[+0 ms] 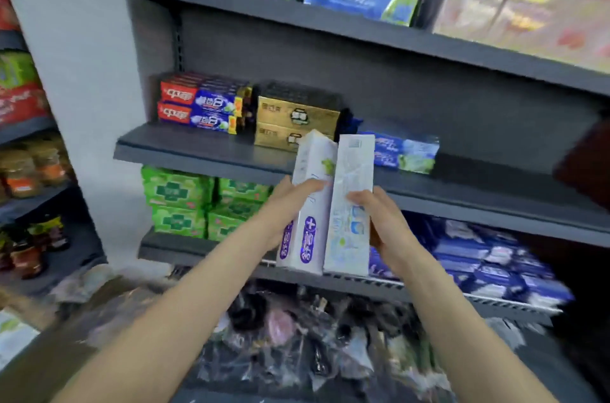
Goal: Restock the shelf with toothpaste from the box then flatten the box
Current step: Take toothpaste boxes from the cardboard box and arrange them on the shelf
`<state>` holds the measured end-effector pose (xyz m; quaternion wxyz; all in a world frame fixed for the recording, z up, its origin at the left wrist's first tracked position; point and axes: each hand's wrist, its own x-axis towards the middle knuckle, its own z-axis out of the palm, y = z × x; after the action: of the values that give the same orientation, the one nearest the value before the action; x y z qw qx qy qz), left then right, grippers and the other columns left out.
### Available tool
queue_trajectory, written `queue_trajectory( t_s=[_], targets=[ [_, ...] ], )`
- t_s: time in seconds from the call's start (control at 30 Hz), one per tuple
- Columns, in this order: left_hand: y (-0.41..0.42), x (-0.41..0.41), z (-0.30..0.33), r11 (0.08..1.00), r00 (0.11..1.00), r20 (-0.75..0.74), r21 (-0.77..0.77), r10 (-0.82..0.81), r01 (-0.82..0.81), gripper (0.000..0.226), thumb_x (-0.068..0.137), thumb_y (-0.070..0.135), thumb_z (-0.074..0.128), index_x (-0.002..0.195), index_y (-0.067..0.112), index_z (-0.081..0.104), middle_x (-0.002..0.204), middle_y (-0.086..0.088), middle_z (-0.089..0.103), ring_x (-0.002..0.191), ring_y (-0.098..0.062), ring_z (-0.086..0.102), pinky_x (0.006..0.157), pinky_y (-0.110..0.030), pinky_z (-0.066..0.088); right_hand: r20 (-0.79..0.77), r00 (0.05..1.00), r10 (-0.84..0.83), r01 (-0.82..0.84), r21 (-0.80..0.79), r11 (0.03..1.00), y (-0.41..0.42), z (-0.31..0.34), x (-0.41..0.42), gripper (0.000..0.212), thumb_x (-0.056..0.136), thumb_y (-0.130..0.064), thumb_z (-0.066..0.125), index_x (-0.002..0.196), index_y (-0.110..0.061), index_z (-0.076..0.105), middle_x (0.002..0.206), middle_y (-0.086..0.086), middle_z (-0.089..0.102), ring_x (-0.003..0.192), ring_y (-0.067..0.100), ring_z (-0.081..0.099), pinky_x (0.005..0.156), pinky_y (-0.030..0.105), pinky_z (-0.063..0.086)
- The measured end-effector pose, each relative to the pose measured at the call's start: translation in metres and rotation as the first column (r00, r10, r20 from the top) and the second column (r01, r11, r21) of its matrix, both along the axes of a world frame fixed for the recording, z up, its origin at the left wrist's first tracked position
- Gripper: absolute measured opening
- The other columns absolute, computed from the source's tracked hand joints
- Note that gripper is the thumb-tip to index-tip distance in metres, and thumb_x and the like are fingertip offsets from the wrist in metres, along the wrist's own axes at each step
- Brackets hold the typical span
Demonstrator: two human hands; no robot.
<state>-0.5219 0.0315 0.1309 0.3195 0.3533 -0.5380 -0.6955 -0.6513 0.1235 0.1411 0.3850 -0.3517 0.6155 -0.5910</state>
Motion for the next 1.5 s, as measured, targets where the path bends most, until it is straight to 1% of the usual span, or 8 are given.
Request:
queue_trajectory(
  t_s=[0.2,0.4,0.6,0.73,0.9,1.1,1.3,1.5],
  targets=[
    [0.018,-0.132,0.032,0.97,0.989,0.061,-0.194,-0.134,0.144,0.008,0.092,0.027,0.057,0.099,0.025,0.054,0.088,0.004,0.066,0.076,-0.011,0.063,0.069,-0.027,0.051,0.051,0.977,-0.208,0.211,-0.06,0.976,0.028,0.017,-0.127,0.009,0.089,-0.021,0.056,0.096,-0.018,0.053,0.098,0.011,0.066,0.078,0.024,0.065,0.068,0.035,0.054],
    [-0.006,-0.241,0.048,0.956,0.979,0.097,-0.219,-0.177,0.194,0.032,0.089,0.034,0.06,0.113,0.014,0.05,0.102,-0.006,0.065,0.077,-0.015,0.064,0.059,-0.021,0.05,0.278,0.945,-0.175,0.209,-0.1,0.973,0.016,0.027,-0.233,0.029,0.093,-0.029,0.033,0.085,-0.017,0.059,0.081,0.01,0.061,0.069,0.023,0.063,0.067,0.036,0.053],
    [-0.025,-0.314,0.055,0.964,0.975,0.116,-0.169,-0.188,0.206,0.017,0.091,0.033,0.058,0.093,0.02,0.048,0.08,-0.004,0.062,0.064,-0.016,0.06,0.056,-0.023,0.05,0.165,0.97,-0.178,0.193,-0.082,0.978,0.0,0.029,-0.315,0.021,0.089,-0.034,0.058,0.094,-0.014,0.066,0.08,0.005,0.069,0.07,0.018,0.065,0.065,0.032,0.054],
    [-0.033,-0.34,0.058,0.974,0.991,0.109,-0.202,-0.081,0.102,0.031,0.089,0.035,0.06,0.111,0.022,0.042,0.087,-0.003,0.062,0.065,-0.015,0.061,0.054,-0.024,0.048,0.214,0.968,-0.132,0.154,-0.089,0.984,-0.015,0.029,-0.356,0.035,0.083,-0.043,0.064,0.108,-0.019,0.06,0.088,0.007,0.066,0.082,0.027,0.068,0.085,0.043,0.053],
    [-0.042,-0.371,0.062,0.966,0.984,0.168,-0.259,0.059,-0.014,0.033,0.089,0.035,0.06,0.109,0.017,0.041,0.102,-0.009,0.061,0.075,-0.023,0.062,0.066,-0.03,0.051,0.256,0.954,-0.156,0.163,-0.004,0.987,-0.042,0.035,-0.405,0.036,0.085,-0.056,0.055,0.093,-0.021,0.057,0.067,0.002,0.06,0.061,0.017,0.059,0.06,0.034,0.05],
    [-0.046,-0.394,0.061,0.948,0.958,0.204,-0.288,0.202,-0.139,0.031,0.088,0.036,0.062,0.107,0.018,0.045,0.096,-0.006,0.064,0.073,-0.022,0.063,0.069,-0.032,0.053,0.341,0.94,0.029,-0.023,-0.024,0.999,-0.073,0.027,-0.453,0.028,0.09,-0.043,0.055,0.11,-0.023,0.055,0.089,0.0,0.063,0.083,0.017,0.062,0.067,0.036,0.05],
    [-0.043,-0.413,0.061,0.945,0.962,0.105,-0.239,0.252,-0.222,0.031,0.087,0.029,0.064,0.11,0.016,0.048,0.098,-0.01,0.067,0.077,-0.025,0.066,0.077,-0.039,0.056,0.392,0.918,0.058,-0.033,-0.072,0.997,-0.098,0.023,-0.482,0.018,0.099,-0.022,0.041,0.107,-0.012,0.054,0.089,0.008,0.063,0.077,0.023,0.063,0.063,0.04,0.05],
    [-0.044,-0.42,0.06,0.921,0.943,0.085,-0.262,0.321,-0.289,0.029,0.089,0.027,0.062,0.111,0.017,0.047,0.095,-0.006,0.064,0.072,-0.018,0.063,0.063,-0.028,0.052,0.331,0.938,0.103,-0.089,-0.057,0.994,-0.115,0.025,-0.495,0.014,0.09,-0.006,0.054,0.104,-0.008,0.054,0.094,0.013,0.06,0.086,0.025,0.06,0.071,0.046,0.051]
  ],
)
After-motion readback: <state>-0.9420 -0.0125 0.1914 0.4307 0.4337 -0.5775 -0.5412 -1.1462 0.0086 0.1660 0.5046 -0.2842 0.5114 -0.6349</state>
